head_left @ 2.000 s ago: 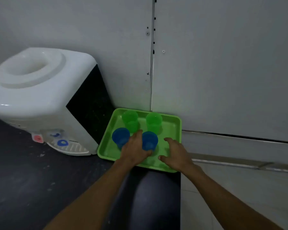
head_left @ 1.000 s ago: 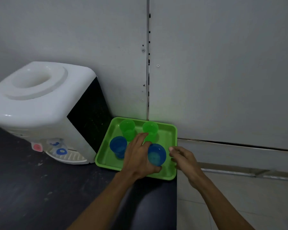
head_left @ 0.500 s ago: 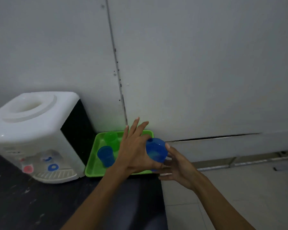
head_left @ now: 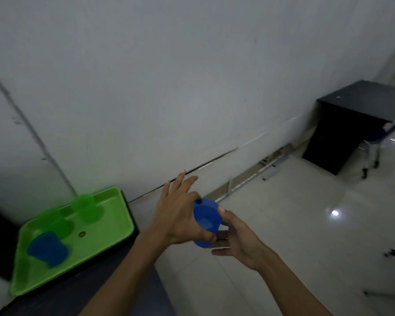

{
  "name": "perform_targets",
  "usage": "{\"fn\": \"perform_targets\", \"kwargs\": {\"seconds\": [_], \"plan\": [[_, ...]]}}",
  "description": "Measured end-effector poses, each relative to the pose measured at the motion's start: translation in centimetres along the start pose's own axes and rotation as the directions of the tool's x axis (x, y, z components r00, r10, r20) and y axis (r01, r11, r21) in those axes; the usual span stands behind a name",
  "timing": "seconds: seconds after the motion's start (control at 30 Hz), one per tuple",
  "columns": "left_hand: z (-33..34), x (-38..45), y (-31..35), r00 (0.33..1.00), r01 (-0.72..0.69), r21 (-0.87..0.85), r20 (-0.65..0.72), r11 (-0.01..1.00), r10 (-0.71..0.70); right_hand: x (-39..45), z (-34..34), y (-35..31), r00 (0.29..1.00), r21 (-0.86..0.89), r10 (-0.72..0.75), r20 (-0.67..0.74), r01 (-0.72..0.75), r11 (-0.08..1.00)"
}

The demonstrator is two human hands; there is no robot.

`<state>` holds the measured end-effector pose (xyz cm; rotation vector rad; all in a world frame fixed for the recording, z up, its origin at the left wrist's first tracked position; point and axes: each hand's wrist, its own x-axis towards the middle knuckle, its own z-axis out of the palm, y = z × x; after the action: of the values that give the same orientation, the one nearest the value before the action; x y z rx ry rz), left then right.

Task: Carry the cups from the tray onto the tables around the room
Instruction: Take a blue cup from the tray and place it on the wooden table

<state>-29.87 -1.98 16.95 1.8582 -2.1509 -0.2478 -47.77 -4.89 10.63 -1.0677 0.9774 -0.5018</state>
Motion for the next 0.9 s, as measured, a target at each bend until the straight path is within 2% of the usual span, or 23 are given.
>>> {"fn": "perform_targets", "kwargs": {"seconds": [0.13,0.3,0.53,0.73,0.9], "plan": [[2.1,4.0,6.4,0.987,-0.137,-0.028,0.083,0.990,0.138,-3.4,-6.8,0.9,0.991,0.042,-0.035,-0.128,0.040,0.998],[5.7,10.0,14.8,0.946,-0.303,-0.018,0.118,0.953,0.303,-6.8,-15.8,1.3,0.953,0.096,-0.068,-0.294,0.100,0.990],[10.8,17.9,27.5,0.874,-0.453,-0.031,0.180,0.891,0.451,-11.5,-29.0,1.2,0.880,0.129,-0.055,-0.471,0.130,0.983],[15.9,23.3,37.5,0.784,-0.570,-0.126,0.210,0.812,0.584,-15.8,-38.6,2.2,0.783,0.175,-0.042,-0.620,0.190,0.966],[19.5,27.4,44.9,0.670,-0.672,-0.193,0.254,0.715,0.698,-18.6,-44.8,3.1,0.683,0.234,0.004,-0.730,0.244,0.941]]}}
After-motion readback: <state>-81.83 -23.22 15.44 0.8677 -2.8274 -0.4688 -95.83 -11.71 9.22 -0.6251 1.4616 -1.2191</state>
